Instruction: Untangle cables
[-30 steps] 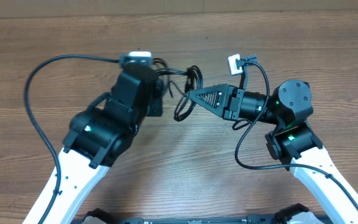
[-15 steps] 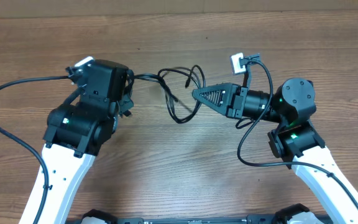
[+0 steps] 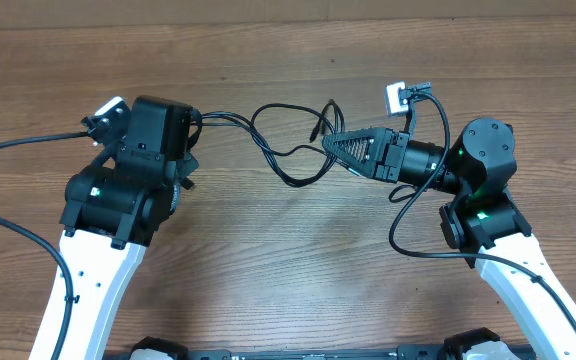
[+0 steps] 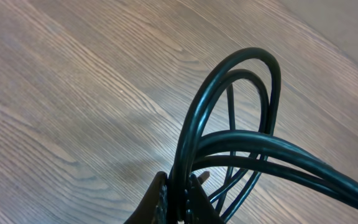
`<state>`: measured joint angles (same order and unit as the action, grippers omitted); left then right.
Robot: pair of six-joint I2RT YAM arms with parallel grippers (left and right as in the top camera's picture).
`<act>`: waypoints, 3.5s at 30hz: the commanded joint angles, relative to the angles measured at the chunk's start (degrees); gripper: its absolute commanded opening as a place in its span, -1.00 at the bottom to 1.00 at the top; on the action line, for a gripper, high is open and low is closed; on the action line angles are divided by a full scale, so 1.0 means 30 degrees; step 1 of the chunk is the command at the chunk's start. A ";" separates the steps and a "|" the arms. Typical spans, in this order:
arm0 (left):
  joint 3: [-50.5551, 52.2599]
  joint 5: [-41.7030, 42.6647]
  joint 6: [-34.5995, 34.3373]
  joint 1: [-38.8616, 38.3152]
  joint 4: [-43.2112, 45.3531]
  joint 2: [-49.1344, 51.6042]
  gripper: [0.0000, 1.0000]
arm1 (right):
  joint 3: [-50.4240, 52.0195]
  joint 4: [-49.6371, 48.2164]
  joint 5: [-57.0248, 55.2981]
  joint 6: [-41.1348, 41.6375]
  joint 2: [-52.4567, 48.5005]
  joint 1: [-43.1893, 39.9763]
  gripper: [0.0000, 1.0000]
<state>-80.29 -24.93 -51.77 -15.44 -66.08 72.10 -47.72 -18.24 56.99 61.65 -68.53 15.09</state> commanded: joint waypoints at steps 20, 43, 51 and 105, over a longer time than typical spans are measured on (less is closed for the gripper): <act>-0.0291 -0.1617 -0.0896 0.2178 -0.0350 0.0000 -0.92 | -0.0364 0.5136 -0.0270 -0.2820 0.0160 -0.1967 -0.92; -0.0291 -0.2390 -0.1326 0.2790 -0.0408 0.0000 -0.92 | -0.0364 1.5030 -0.8211 -0.7657 0.0160 -0.1967 -0.93; -0.0291 -0.2390 -0.1326 0.2790 -0.0408 0.0000 -0.92 | -0.0364 1.6968 -0.9857 -0.8510 0.0160 -0.1967 -0.92; -0.0299 2.9150 -0.1406 0.2761 1.2560 0.0000 -0.92 | -0.0350 1.2167 -0.2958 -2.2695 0.0138 -0.1909 0.36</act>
<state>-80.29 57.30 -54.39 -7.35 -29.50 72.14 -47.75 18.79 49.84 -3.31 -68.51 9.41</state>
